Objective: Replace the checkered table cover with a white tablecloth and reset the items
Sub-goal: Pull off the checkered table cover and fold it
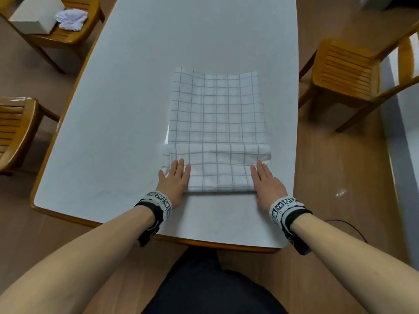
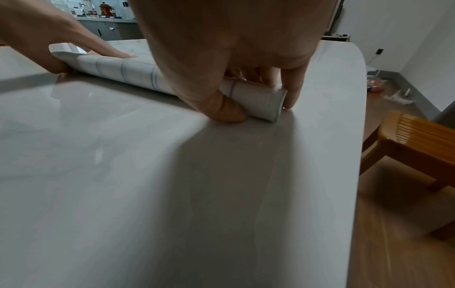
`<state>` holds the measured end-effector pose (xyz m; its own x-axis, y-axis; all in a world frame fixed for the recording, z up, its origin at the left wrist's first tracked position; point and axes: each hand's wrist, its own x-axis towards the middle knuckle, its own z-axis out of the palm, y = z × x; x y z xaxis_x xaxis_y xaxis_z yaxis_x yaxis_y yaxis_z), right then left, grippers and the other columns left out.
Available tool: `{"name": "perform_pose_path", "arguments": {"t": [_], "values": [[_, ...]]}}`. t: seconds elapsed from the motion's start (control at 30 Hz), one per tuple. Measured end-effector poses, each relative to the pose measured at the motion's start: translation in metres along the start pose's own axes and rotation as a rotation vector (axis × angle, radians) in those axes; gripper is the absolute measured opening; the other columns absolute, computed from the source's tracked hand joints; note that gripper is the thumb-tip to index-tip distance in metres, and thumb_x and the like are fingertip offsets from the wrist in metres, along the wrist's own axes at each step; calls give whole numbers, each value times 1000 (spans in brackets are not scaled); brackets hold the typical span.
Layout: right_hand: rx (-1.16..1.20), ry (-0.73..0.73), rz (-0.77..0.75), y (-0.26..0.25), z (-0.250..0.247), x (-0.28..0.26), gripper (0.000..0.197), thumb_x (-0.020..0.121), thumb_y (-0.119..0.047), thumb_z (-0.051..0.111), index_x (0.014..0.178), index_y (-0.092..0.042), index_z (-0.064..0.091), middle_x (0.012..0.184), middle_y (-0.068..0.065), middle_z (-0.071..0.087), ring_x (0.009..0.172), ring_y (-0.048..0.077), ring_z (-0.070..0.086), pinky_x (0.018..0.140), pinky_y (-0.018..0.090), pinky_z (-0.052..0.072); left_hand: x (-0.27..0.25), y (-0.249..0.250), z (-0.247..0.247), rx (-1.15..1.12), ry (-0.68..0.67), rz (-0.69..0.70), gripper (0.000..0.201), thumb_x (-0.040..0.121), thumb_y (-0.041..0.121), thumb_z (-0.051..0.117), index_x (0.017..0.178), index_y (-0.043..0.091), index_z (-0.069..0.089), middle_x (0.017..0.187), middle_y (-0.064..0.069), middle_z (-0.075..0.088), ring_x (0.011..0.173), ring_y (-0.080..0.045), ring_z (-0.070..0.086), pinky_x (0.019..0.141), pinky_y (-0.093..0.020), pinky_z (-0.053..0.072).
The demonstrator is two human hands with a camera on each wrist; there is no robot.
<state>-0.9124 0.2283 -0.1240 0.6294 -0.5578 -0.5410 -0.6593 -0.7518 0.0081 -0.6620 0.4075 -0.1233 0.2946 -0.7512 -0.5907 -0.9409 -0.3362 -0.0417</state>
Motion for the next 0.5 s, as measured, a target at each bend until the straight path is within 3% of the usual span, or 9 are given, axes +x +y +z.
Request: {"name": "perform_pose_path", "arguments": {"t": [0.1,0.27,0.37,0.5], "values": [[35,15,-26,3,-5,-2,91,87,8,45,158,-13,-9,164,9,-21,154,24,-7,110,34,41,0,2,3,-62,4,-27,93,90,-2,53,155,15,-11,161,-10,-25,149,-31,-18,110,-67,24],[74,21,-43,10,-1,-13,78,98,-5,41,159,-19,-6,165,1,-18,154,18,-7,111,34,39,-8,-4,7,-193,2,13,80,95,8,42,157,26,-6,162,-3,-21,150,-26,-16,104,-71,30],[108,15,-38,10,10,-30,76,100,-5,40,159,-22,-3,165,-3,-16,153,15,-6,114,36,36,-24,-3,14,-221,-7,35,76,97,10,38,157,30,-4,163,-1,-18,151,-24,-15,105,-70,32],[122,7,-52,6,22,-61,74,100,-6,40,160,-24,1,166,-5,-13,154,14,-3,111,35,41,-50,5,32,-206,-44,53,71,98,13,36,157,30,-1,164,-1,-15,151,-24,-12,107,-66,33]]}}
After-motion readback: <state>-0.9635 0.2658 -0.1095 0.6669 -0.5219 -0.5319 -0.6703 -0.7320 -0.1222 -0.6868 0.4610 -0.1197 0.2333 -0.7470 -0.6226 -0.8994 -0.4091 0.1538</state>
